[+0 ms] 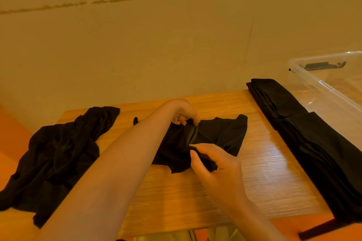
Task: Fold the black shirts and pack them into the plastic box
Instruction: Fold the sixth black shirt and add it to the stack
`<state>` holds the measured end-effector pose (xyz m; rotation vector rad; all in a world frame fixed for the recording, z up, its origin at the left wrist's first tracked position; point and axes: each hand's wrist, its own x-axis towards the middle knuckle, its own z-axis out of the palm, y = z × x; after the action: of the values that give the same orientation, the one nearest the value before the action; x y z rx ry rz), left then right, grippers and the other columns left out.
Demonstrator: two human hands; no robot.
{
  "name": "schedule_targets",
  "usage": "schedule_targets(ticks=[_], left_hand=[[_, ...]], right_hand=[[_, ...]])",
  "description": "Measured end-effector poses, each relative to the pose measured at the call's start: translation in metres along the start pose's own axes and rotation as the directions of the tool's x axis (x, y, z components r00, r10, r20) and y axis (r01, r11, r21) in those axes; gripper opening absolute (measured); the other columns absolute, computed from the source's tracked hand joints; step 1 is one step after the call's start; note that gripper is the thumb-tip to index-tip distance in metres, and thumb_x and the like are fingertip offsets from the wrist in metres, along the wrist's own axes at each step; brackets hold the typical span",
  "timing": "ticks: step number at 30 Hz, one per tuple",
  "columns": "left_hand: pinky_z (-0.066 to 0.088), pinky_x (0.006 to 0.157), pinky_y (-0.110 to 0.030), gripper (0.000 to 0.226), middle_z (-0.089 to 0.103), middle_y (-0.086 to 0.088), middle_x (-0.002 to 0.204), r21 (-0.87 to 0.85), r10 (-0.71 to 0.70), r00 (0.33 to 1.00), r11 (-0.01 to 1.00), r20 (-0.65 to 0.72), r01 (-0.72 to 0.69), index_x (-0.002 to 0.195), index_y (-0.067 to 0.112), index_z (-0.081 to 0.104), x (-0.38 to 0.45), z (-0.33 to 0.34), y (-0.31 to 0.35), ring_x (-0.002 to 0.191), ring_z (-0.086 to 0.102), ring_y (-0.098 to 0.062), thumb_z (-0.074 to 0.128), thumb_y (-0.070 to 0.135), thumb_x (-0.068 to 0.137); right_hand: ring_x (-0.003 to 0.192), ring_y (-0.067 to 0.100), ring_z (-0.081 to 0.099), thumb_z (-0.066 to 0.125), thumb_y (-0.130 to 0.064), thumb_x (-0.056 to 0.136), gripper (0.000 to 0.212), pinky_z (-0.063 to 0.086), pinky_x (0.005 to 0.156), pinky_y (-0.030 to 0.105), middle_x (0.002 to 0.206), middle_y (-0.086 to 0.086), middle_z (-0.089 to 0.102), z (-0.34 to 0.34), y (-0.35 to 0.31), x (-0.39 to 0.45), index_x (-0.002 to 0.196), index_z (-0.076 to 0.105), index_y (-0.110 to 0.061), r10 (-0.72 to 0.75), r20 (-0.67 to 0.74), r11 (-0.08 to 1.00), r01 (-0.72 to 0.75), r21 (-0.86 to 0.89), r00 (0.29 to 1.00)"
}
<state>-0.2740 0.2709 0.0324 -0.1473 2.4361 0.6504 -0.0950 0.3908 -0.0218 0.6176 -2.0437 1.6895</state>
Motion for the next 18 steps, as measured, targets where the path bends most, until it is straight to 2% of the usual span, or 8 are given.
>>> schedule_targets(ticks=[3,5,7,9,12,15,17,18], left_hand=[[0.053,0.091,-0.035,0.05,0.054,-0.005,0.129,0.104,-0.007,1.0,0.995,-0.001,0.007,0.125,0.013,0.056,0.0,0.004,0.005,0.099,0.062,-0.018,0.074,0.022,0.079],[0.053,0.091,-0.038,0.048,0.057,-0.008,0.124,0.186,-0.003,0.999,0.983,-0.047,0.011,0.123,0.011,0.055,0.003,0.009,0.008,0.101,0.062,-0.021,0.073,0.022,0.08],[0.054,0.079,-0.033,0.034,0.059,-0.008,0.108,0.25,0.026,0.995,0.968,-0.094,-0.002,0.111,0.01,0.059,0.004,0.015,0.011,0.09,0.061,-0.021,0.07,0.023,0.082],[0.049,0.064,-0.03,0.015,0.056,-0.006,0.09,0.339,0.055,0.989,0.941,-0.136,-0.006,0.088,0.011,0.057,0.005,0.019,0.014,0.077,0.057,-0.021,0.066,0.021,0.082],[0.038,0.053,-0.026,0.018,0.044,-0.004,0.076,0.409,0.086,0.977,0.913,-0.195,0.001,0.071,0.011,0.045,0.005,0.022,0.016,0.064,0.047,-0.018,0.055,0.011,0.086],[0.034,0.049,-0.024,0.024,0.04,-0.004,0.071,0.398,0.102,0.963,0.917,-0.249,0.005,0.067,0.011,0.042,0.005,0.017,0.013,0.058,0.041,-0.016,0.048,0.003,0.089],[0.043,0.052,-0.027,0.018,0.05,-0.006,0.075,0.378,0.129,0.956,0.926,-0.264,-0.021,0.072,0.007,0.052,0.005,0.011,0.006,0.063,0.051,-0.019,0.053,0.004,0.089],[0.05,0.059,-0.029,0.01,0.058,-0.008,0.081,0.364,0.149,0.956,0.93,-0.254,-0.048,0.08,0.005,0.06,0.005,0.009,0.003,0.07,0.058,-0.02,0.058,0.008,0.089]], right_hand=[[0.094,0.001,0.066,0.061,-0.018,0.087,0.02,0.053,0.077,0.016,0.097,-0.013,0.07,0.0,0.0,-0.001,0.106,0.068,-0.021,-0.013,0.001,1.0,0.013,-0.01,1.0],[0.094,0.001,0.066,0.061,-0.018,0.087,0.02,0.054,0.078,0.017,0.097,-0.012,0.07,0.001,0.0,-0.002,0.106,0.068,-0.019,-0.017,0.0,1.0,0.017,-0.024,1.0],[0.094,0.001,0.066,0.062,-0.018,0.087,0.02,0.055,0.078,0.018,0.097,-0.011,0.07,0.002,0.001,-0.002,0.105,0.069,-0.018,-0.03,-0.006,0.999,0.029,-0.043,1.0],[0.094,0.001,0.066,0.062,-0.018,0.087,0.02,0.055,0.078,0.019,0.097,-0.01,0.07,0.002,0.002,-0.003,0.105,0.069,-0.018,-0.043,-0.011,0.998,0.043,-0.056,0.999],[0.095,0.001,0.066,0.062,-0.018,0.087,0.02,0.054,0.079,0.018,0.098,-0.012,0.07,0.001,0.002,-0.004,0.106,0.068,-0.019,-0.038,-0.009,0.998,0.038,-0.054,0.999],[0.095,0.001,0.066,0.062,-0.018,0.087,0.02,0.054,0.079,0.018,0.099,-0.011,0.07,-0.001,0.004,-0.006,0.106,0.068,-0.019,-0.027,-0.003,0.998,0.027,-0.052,1.0],[0.095,0.001,0.066,0.061,-0.02,0.087,0.02,0.055,0.079,0.019,0.099,-0.011,0.07,-0.002,0.005,-0.006,0.106,0.069,-0.019,-0.023,-0.004,0.998,0.023,-0.057,1.0],[0.096,0.001,0.066,0.061,-0.02,0.088,0.021,0.055,0.079,0.019,0.099,-0.011,0.07,-0.002,0.005,-0.006,0.106,0.069,-0.018,-0.021,-0.005,0.998,0.021,-0.057,1.0]])
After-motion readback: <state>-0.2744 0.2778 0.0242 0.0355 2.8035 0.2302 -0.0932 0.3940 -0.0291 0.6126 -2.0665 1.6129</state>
